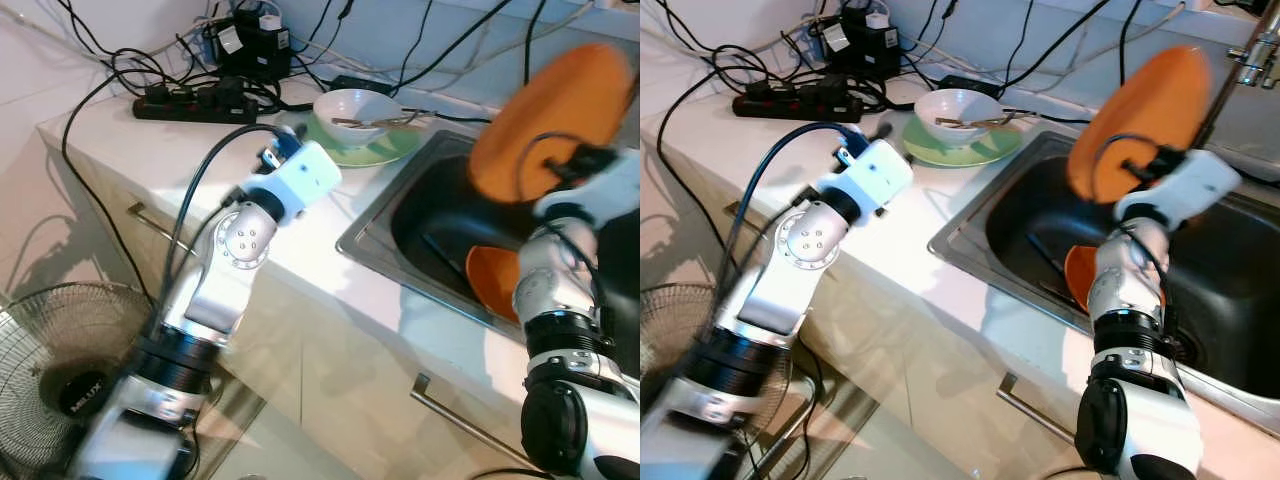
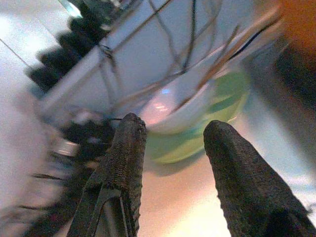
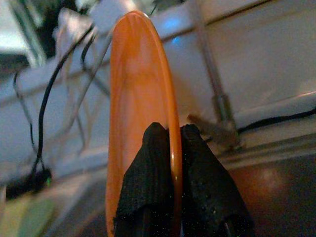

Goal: Kitchen organization

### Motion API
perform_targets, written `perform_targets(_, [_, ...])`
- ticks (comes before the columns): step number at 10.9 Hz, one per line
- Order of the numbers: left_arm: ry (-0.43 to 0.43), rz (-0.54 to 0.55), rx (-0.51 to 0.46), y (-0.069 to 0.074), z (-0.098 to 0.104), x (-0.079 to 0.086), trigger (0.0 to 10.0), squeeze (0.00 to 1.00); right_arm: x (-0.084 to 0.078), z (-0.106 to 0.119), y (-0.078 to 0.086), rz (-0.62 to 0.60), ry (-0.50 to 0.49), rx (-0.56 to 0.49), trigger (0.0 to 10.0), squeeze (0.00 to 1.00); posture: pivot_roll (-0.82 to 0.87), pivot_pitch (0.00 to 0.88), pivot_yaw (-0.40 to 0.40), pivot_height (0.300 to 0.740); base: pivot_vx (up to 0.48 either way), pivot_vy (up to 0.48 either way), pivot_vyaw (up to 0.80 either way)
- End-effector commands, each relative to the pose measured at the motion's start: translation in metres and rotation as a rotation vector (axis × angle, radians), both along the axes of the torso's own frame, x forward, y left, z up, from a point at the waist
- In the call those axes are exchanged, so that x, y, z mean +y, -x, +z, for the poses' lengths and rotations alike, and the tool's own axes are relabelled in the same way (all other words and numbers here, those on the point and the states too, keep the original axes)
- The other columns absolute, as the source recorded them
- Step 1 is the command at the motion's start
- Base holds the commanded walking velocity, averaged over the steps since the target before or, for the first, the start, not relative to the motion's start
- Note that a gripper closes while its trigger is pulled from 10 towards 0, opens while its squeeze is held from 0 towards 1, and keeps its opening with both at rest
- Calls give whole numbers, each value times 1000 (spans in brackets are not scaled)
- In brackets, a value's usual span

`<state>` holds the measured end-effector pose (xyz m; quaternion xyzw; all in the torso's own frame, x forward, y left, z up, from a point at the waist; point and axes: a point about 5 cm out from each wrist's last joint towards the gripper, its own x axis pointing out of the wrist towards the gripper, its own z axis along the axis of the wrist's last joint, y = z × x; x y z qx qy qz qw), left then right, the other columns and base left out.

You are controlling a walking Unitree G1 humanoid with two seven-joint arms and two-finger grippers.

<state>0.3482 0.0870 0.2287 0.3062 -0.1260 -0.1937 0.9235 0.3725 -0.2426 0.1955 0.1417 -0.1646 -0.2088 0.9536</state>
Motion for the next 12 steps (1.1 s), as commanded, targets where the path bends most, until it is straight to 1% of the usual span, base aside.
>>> perform_targets(1, [54,-20,38,2,-1,3,10000,0,4,2,-2,19,35,14,10000,0,234,18,-29,740,0,0,0])
perform_targets(2, [147,-66,110,3,-5,0,10000,0,9,-4,-5,31,69,80,10000,0,236,19,-30,740,0,0,0])
perform_targets(3, [182,-99,141,5,-6,-2,10000,0,10,-7,-6,38,79,112,10000,0,233,19,-31,740,0,0,0])
perform_targets(4, [242,-147,185,11,-5,-7,10000,0,12,-11,-8,46,78,135,10000,0,235,20,-33,740,0,0,0])
perform_targets(5, [265,-177,215,15,-4,-11,10000,0,16,-15,-9,54,91,178,10000,0,239,19,-36,740,0,0,0])
perform_targets(6, [270,-189,230,16,-5,-12,10000,0,17,-18,-11,59,108,218,10000,0,239,19,-36,740,0,0,0])
perform_targets(7, [273,-194,240,16,-6,-12,10000,0,19,-20,-11,65,111,237,10000,0,242,20,-38,740,0,0,0])
perform_targets(8, [279,-198,258,17,-6,-10,10000,0,23,-25,-13,86,123,282,10000,0,244,20,-39,740,0,0,0])
perform_targets(10, [276,-198,282,18,-8,-9,10000,0,34,-33,-15,144,123,334,10000,0,245,20,-39,740,0,0,0])
perform_targets(11, [319,-240,365,21,-14,-12,10000,0,40,-40,-16,182,109,375,10000,0,245,20,-39,740,0,0,0])
perform_targets(12, [372,-270,424,23,-20,-14,10000,0,44,-42,-17,202,99,384,10000,0,246,19,-38,740,0,0,0])
